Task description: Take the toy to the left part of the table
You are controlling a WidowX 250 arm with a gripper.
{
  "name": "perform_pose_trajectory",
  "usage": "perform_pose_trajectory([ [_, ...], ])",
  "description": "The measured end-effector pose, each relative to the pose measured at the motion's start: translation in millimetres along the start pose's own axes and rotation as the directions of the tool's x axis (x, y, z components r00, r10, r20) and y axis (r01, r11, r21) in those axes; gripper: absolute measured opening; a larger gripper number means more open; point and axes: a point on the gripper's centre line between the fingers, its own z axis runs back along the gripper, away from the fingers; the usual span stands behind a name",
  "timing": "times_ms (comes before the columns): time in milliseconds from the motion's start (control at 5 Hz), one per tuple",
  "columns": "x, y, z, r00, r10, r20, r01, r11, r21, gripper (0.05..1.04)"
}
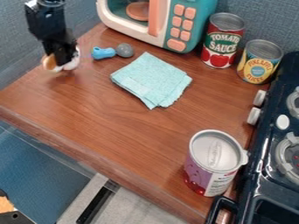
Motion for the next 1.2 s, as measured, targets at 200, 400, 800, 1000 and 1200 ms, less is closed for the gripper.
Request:
perform_pose_trajectory([
  [200, 0.3, 2.3, -11.0, 0.998, -0.046, 0.041, 0.045, 0.999, 0.026, 0.397],
  [400, -1.5, 3.6, -11.0, 0.999, -0.038, 0.032, 0.036, 0.999, 0.036, 0.708],
  [800, -6.5, 6.4, -7.7, 1.000, -0.008, -0.001, 0.008, 0.999, 0.050, 1.003],
  [1000, -10.8, 5.3, 13.4, 0.999, -0.014, -0.029, 0.015, 0.999, 0.029, 1.000],
  [1200, -13.5, 6.4, 14.9, 0.999, -0.021, -0.035, 0.022, 0.999, 0.025, 1.001],
])
